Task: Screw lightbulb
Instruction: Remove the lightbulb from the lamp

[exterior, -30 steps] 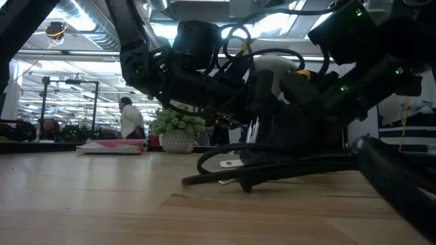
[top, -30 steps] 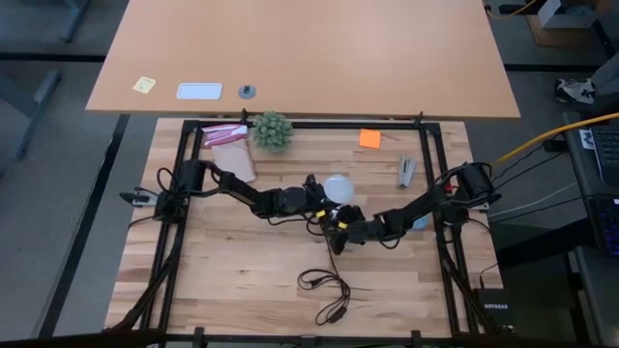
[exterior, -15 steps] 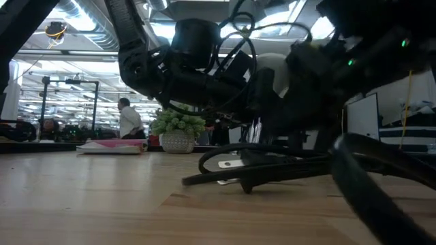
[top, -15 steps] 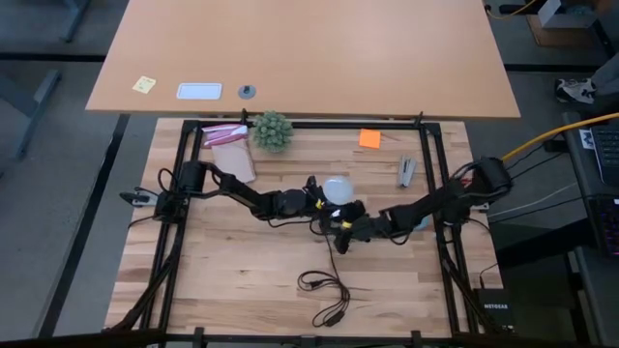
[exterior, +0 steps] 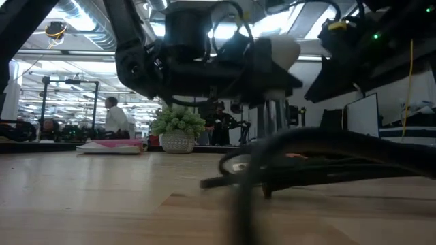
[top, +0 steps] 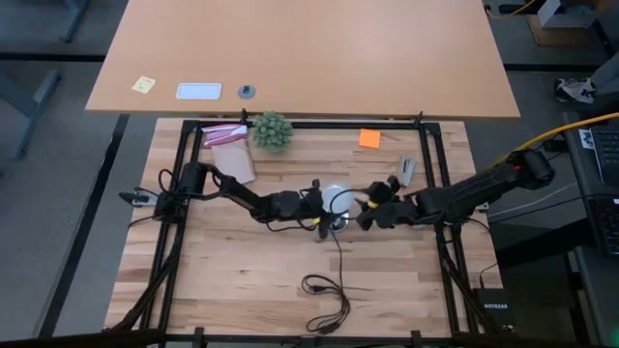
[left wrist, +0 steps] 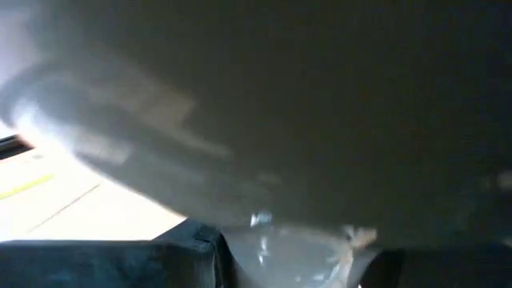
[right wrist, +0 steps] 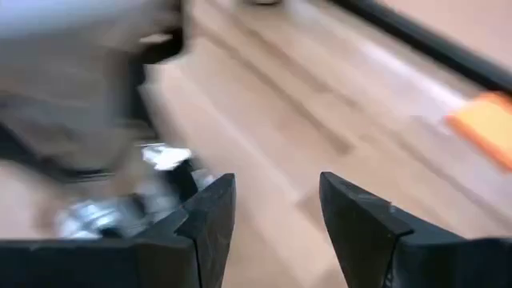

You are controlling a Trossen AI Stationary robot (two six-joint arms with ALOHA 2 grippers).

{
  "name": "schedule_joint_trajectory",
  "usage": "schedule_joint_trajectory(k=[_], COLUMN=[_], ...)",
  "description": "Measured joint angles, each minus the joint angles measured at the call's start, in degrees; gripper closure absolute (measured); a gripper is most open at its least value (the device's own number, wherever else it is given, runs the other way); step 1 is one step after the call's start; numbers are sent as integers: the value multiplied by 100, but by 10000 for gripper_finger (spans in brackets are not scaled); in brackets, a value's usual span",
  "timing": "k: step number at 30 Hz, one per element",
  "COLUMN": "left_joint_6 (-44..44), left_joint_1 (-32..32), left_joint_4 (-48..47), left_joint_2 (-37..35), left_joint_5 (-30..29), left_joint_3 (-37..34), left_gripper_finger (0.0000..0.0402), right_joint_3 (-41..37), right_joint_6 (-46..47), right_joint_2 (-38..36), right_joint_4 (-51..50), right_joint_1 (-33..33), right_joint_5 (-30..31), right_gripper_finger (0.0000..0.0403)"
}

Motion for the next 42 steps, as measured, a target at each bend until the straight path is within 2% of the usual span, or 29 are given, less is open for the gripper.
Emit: schedule_joint_trajectory(k=[5, 17, 20, 23, 31, 36, 42], left_joint_6=[4, -138, -133, -109, -180, -169, -55], left_joint_1=[0, 4, 37, 107, 286, 334, 354], left_joint_4=[345, 1304, 1342, 1323, 1055, 945, 814], left_joint_2=[-1, -13, -13, -13, -20, -26, -20], left_joint_5=[573, 1385, 1393, 1387, 1425, 1420, 1272], left_joint_3=[9, 50, 50, 52, 55, 55, 57], left_gripper_finger=[243, 244, 254, 264, 259, 264, 259], right_joint_3=[-1, -2, -2, -2, -11, -17, 2], right_joint_6=[86, -117, -310, -381, 85, 236, 202], right_joint_2=[106, 676, 696, 705, 731, 731, 1020], right_joint_4=[-393, 36, 506, 800, 815, 972, 2110], right_joint_1=[2, 7, 7, 7, 9, 13, 17], right_joint_5=[474, 228, -95, -671, -1521, -1692, -1969], right_gripper_finger=[215, 215, 215, 215, 215, 215, 215])
